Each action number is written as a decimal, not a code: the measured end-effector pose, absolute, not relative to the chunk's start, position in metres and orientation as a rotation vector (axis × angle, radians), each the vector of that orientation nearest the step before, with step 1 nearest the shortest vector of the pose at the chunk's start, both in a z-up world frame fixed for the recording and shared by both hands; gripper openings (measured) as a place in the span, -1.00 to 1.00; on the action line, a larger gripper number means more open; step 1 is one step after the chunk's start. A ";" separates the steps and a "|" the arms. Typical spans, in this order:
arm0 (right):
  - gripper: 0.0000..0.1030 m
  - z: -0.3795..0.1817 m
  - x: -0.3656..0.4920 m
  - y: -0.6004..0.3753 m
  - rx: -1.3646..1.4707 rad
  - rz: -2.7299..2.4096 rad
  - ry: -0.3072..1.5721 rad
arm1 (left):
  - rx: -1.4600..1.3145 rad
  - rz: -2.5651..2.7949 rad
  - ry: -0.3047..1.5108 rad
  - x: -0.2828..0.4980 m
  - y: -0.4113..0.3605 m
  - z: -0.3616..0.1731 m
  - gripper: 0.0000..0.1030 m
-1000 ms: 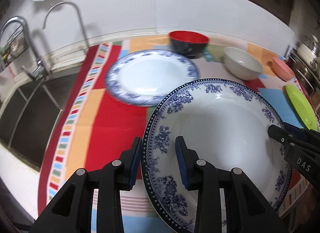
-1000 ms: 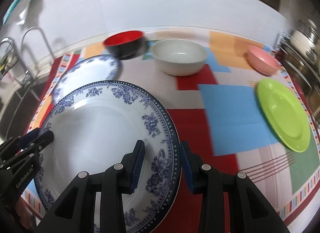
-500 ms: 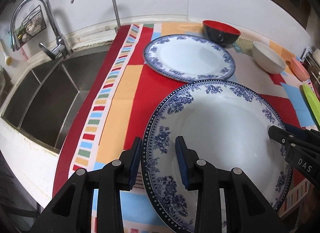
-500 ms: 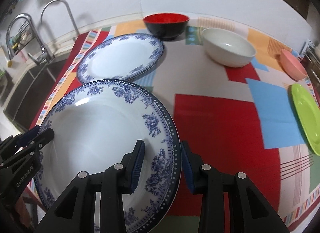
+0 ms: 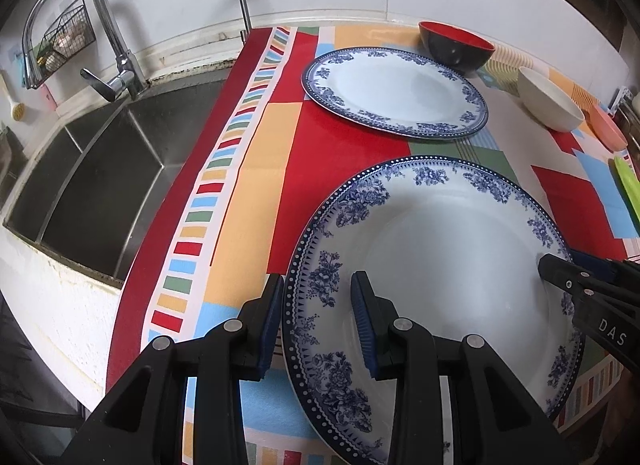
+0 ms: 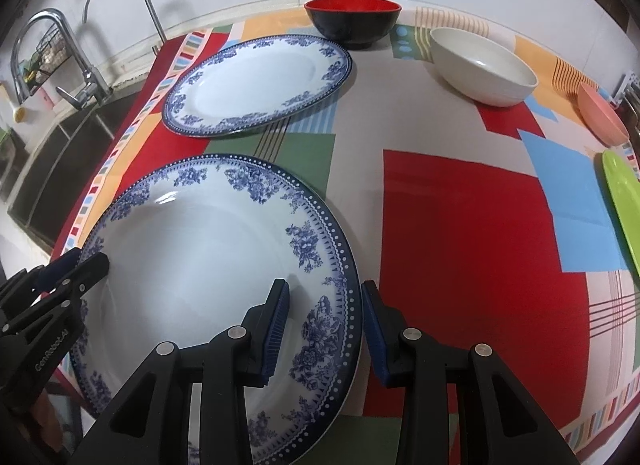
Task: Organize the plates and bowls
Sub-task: 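Lift the large plate with both grippers and carry it toward the smaller blue-and-white plate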
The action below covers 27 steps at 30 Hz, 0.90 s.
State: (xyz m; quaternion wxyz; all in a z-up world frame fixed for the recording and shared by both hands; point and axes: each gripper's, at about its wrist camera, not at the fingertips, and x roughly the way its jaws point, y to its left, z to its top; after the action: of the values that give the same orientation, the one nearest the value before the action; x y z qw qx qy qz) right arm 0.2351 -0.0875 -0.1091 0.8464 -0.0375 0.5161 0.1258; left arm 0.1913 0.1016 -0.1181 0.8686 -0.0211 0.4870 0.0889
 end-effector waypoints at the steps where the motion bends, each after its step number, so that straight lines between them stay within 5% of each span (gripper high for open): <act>1: -0.27 -0.109 0.235 -0.087 -0.079 0.266 1.089 | -0.044 0.185 1.021 0.191 0.102 -0.119 -0.32; 19: -0.22 -0.110 0.233 -0.084 -0.105 0.273 1.100 | -0.050 0.204 1.020 0.193 0.101 -0.120 -0.26; 22: -0.21 -0.108 0.235 -0.085 -0.105 0.272 1.098 | -0.032 0.218 0.991 0.194 0.101 -0.113 0.05; 27: 0.09 -0.096 0.238 -0.088 -0.104 0.253 1.052 | -0.024 0.206 0.952 0.198 0.100 -0.097 0.30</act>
State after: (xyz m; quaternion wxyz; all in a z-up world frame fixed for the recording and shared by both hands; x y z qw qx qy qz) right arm 0.2375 -0.0882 -0.0965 0.8558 -0.0497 0.5006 0.1204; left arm 0.1985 0.0999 -0.0969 0.8836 -0.0117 0.4575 0.0991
